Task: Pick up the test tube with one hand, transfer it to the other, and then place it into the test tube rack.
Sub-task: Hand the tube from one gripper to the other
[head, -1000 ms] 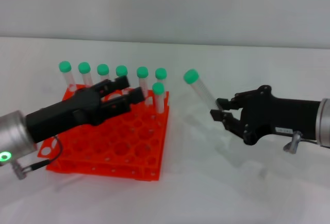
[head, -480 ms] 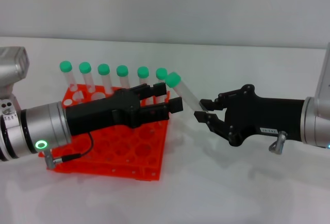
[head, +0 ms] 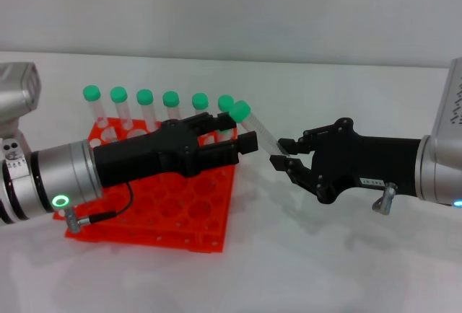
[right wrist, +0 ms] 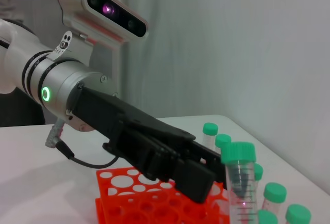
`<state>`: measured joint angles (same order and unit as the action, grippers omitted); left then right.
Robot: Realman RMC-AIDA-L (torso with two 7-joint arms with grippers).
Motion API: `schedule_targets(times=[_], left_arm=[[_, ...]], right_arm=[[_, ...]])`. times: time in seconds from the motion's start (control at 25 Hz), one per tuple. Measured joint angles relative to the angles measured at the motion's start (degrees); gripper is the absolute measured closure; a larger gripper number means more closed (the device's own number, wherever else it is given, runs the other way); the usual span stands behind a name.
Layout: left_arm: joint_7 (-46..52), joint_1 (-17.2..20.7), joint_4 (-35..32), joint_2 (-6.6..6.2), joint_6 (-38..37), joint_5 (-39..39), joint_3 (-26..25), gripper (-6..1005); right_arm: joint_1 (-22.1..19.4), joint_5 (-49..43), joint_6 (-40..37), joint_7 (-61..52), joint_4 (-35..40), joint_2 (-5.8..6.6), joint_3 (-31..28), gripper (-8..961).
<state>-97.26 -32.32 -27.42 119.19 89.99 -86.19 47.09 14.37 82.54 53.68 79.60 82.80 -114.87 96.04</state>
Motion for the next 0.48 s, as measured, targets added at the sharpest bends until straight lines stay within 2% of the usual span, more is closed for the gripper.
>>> schedule_targets(times=[0.12, 0.32, 0.48], left_arm=[[-0.3, -0.2, 0.2, -0.01, -0.2, -0.3, 0.7, 167], [-0.4, -0.7, 1.1, -0.02, -1.4, -0.4, 0.9, 386], [-0.5, -0.9, 1.1, -0.02, -1.8, -0.4, 0.9, 420]], right_arm=[[0.2, -0.1, 0.0, 0.0, 0.0, 0.0, 0.0, 741], [0.5, -0.5, 0.0, -0.1, -0.1, -0.01, 0.2, 739], [0.8, -0.9, 0.0, -0.1, -0.1, -0.07, 0.6, 737]])
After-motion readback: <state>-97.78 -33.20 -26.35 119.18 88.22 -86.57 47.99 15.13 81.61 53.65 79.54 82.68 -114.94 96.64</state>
